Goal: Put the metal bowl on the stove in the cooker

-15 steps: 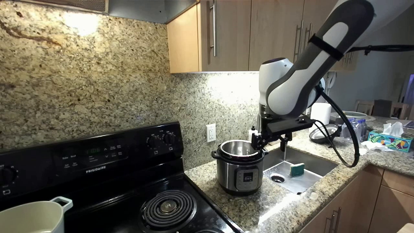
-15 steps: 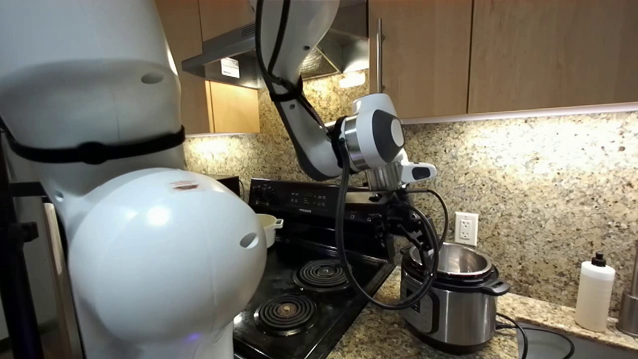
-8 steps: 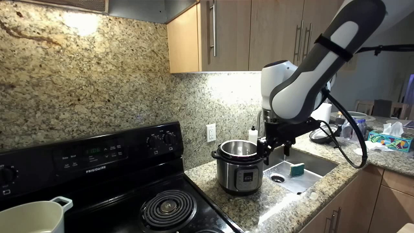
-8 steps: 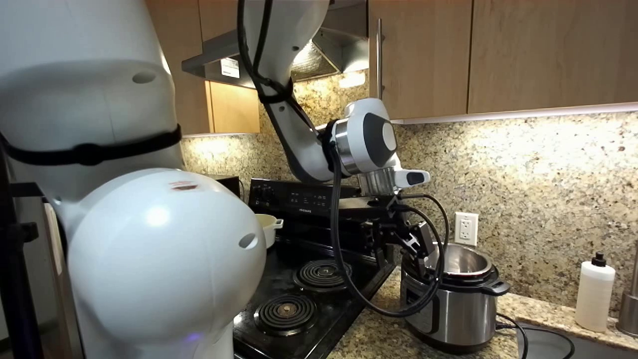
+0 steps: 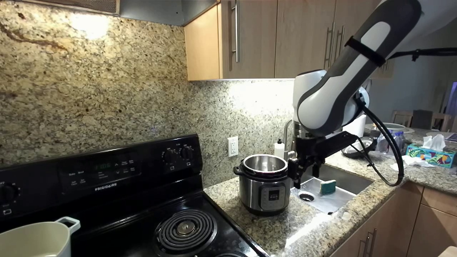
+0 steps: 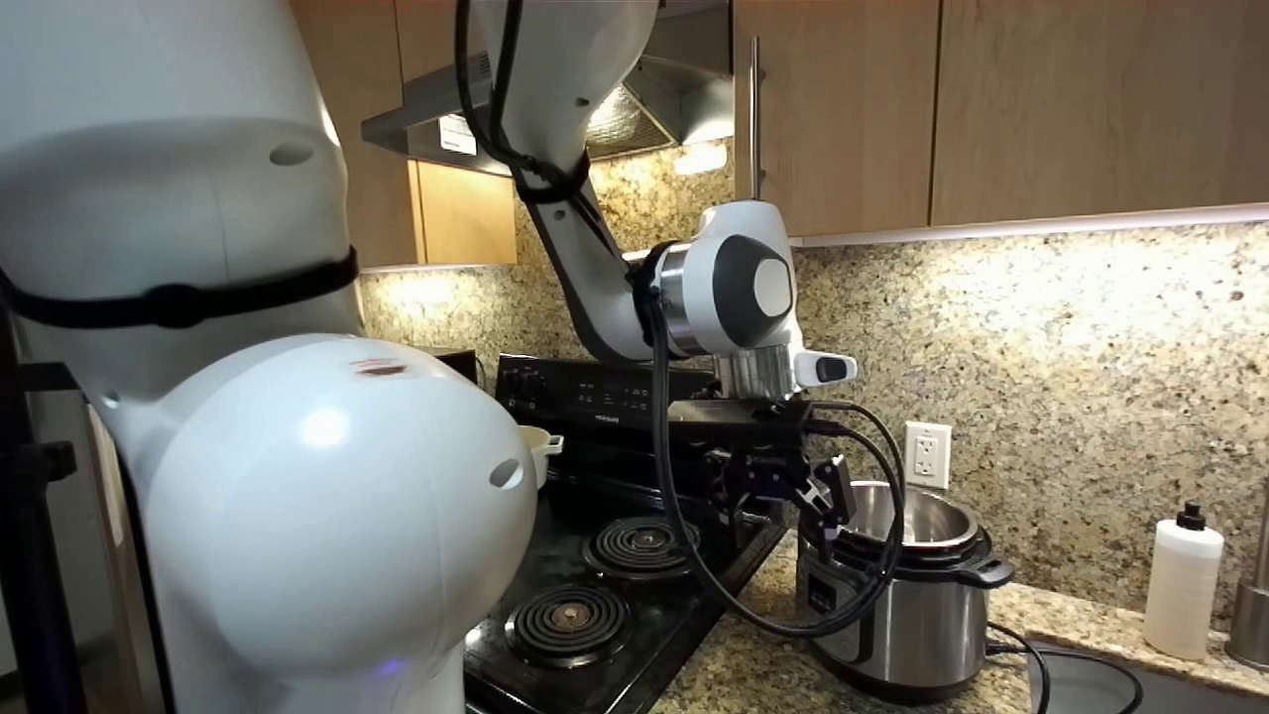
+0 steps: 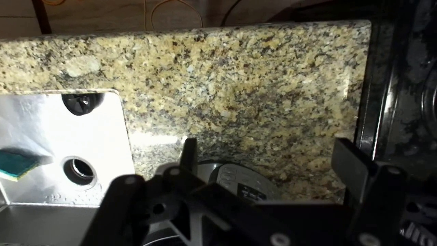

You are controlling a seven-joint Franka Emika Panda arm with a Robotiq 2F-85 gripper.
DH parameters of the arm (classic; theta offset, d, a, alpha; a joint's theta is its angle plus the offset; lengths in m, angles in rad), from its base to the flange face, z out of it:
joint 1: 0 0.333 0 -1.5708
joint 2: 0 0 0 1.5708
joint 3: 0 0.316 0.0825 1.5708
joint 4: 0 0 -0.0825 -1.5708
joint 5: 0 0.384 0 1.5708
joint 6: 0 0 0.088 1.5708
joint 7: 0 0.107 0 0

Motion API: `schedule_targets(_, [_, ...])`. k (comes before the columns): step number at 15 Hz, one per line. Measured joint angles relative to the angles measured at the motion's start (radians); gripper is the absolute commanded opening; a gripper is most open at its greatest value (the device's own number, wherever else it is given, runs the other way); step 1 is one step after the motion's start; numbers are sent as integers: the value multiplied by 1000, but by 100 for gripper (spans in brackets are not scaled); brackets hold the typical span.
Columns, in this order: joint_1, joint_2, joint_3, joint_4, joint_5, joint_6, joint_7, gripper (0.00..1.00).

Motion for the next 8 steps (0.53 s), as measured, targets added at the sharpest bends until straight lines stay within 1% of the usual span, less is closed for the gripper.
schedule_targets(8, [7,3,6,1,4,-1,6,100])
